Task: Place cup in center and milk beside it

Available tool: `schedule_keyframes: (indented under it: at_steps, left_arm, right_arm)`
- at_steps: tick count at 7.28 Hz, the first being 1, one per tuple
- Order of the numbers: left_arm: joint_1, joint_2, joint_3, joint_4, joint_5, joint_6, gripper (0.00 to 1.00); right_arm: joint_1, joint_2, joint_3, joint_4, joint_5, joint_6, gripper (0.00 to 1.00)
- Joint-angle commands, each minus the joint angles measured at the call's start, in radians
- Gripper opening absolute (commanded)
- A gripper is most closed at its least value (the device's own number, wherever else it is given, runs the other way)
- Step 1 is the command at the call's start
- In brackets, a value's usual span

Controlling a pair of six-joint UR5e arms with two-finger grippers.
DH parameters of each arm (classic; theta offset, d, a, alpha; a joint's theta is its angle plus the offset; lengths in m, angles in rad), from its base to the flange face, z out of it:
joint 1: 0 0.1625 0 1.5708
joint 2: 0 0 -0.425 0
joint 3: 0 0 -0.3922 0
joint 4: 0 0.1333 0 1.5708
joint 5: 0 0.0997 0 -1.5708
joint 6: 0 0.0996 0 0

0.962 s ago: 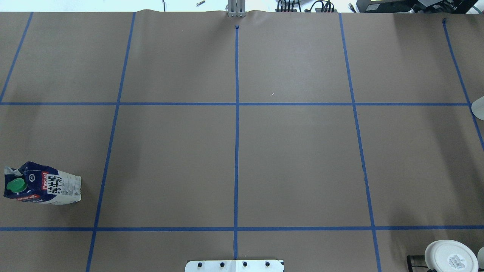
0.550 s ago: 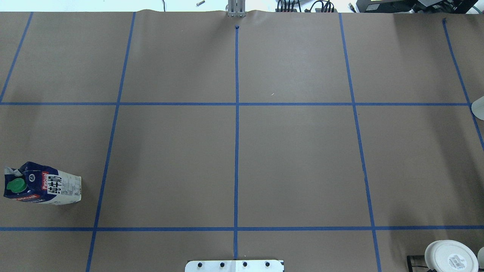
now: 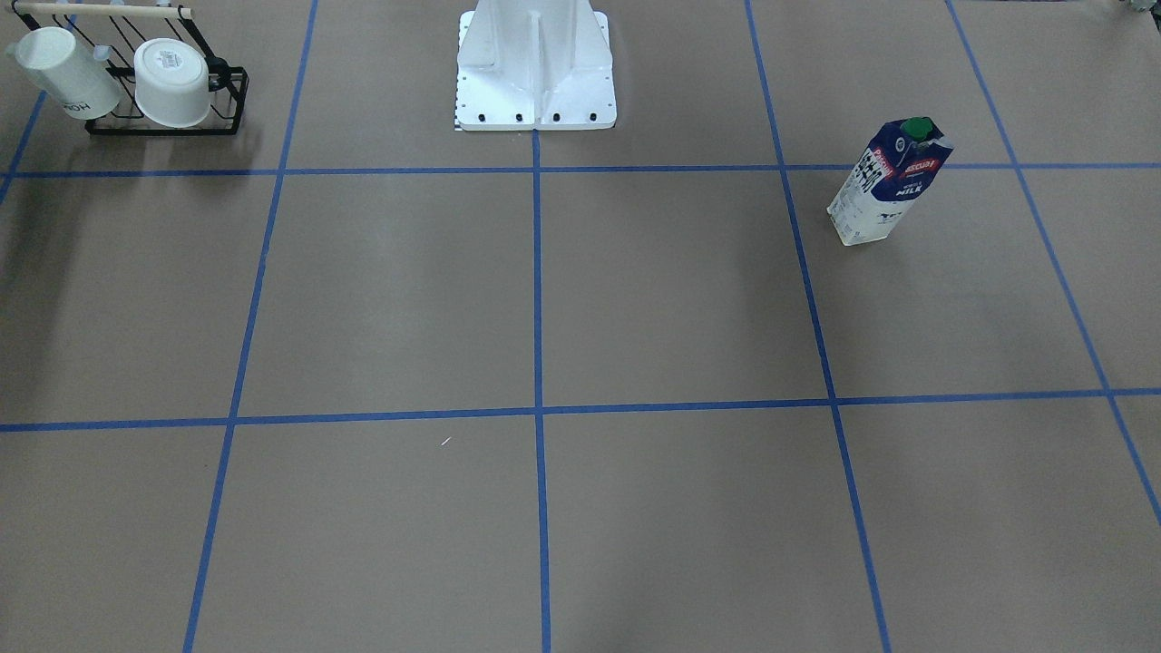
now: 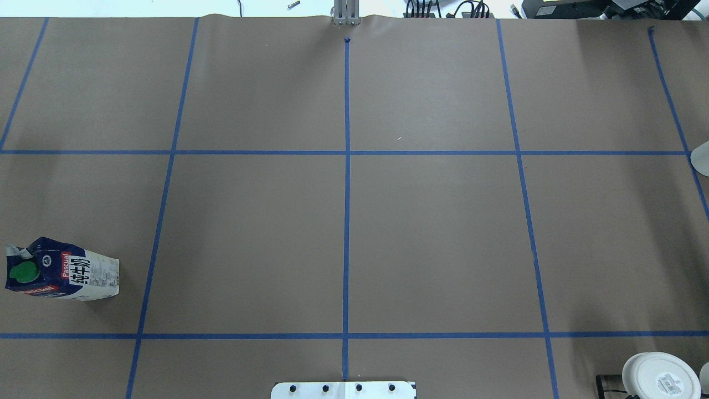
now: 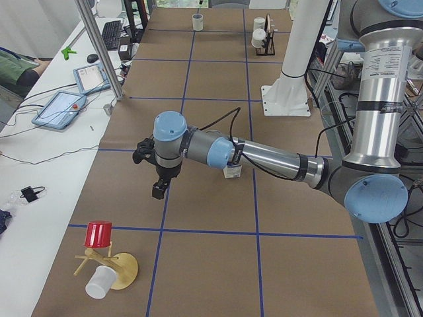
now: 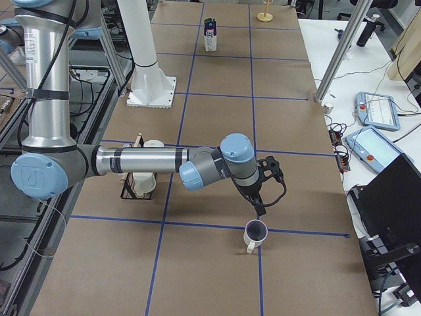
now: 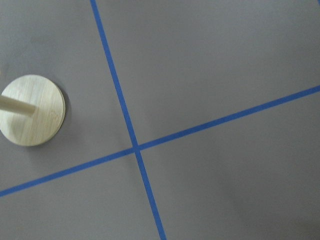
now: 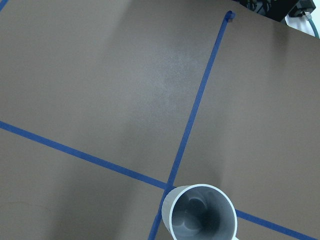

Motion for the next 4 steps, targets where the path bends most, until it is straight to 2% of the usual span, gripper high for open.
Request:
schedule_keyframes:
  at_steps: [1,3,4]
  left_arm:
    - [-0.001,0.007,0.021,-0.064,-0.002,-0.001,0.99]
    - [-0.001,0.014,0.019,-0.064,-0.002,-0.001,0.99]
    - [-0.001,0.014,0.018,-0.065,-0.002,-0.001,0.99]
  right_arm:
    - [-0.043,-0.021,-0.026,0.093,-0.012,-0.002,1.00]
    - [-0.143,0.008,-0.107,0.114,-0.017,0.011,1.00]
    - [-0.163,0.022,-0.134,0.114,-0.058,0.002,1.00]
